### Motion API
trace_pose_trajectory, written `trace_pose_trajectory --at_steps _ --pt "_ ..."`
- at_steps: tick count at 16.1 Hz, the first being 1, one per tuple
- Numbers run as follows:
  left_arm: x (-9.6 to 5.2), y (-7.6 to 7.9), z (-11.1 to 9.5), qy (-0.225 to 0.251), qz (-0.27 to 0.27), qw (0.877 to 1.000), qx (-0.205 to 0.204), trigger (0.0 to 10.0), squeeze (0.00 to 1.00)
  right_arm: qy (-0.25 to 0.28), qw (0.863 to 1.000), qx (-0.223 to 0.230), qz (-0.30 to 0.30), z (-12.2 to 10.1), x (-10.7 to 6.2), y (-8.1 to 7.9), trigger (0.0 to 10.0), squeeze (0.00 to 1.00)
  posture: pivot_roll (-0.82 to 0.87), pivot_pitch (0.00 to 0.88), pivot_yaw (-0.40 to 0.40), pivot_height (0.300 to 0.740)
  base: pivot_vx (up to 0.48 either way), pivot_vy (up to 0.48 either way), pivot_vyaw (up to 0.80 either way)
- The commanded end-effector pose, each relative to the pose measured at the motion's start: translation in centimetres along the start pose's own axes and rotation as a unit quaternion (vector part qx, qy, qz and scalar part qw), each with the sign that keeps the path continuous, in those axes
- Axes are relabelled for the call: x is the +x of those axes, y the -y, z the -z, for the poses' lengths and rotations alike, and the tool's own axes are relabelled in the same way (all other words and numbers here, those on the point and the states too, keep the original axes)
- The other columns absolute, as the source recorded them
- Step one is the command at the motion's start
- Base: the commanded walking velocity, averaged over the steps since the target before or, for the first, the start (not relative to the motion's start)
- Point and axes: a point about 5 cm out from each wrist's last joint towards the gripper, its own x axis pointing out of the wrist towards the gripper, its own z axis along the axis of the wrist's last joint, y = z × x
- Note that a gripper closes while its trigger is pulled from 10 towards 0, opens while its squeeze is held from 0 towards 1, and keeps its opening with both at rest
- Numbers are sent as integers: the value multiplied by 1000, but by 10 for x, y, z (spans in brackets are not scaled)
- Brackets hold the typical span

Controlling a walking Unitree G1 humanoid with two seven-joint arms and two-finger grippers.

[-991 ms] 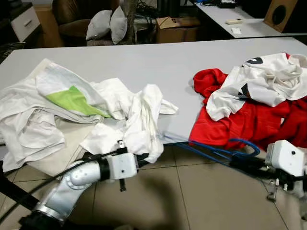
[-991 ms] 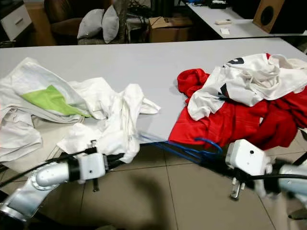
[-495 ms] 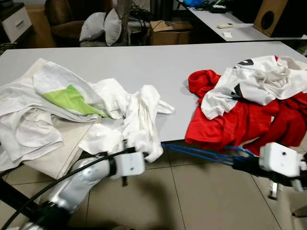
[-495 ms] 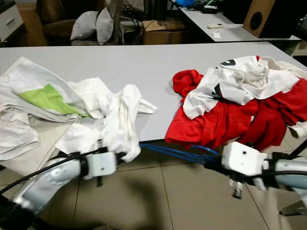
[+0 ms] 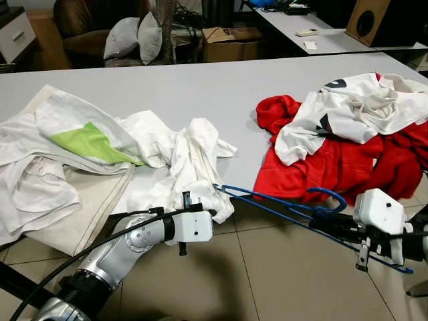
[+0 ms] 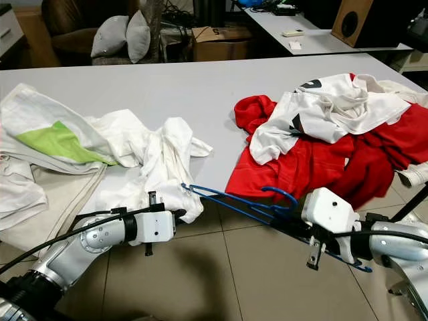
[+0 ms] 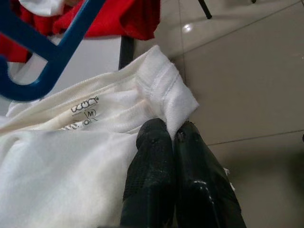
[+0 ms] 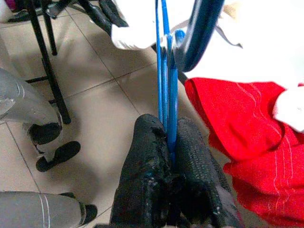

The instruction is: Hang hanger

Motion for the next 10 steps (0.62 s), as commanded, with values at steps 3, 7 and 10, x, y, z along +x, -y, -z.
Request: trace_pose_trajectory --at_steps 3,7,10 --pt "0 -7 -3 1 -8 1000 19 0 0 -29 998 47 17 11 3 7 10000 0 -115 0 18 740 0 0 0" --pt "-4 -10 -2 -3 -23 999 22 0 0 -1 986 164 5 25 11 9 10000 0 -100 0 -3 740 0 0 0" --pt "-1 -6 -3 2 -15 1000 23 0 0 62 978 198 -15 16 16 13 10000 0 -91 0 -14 740 0 0 0"
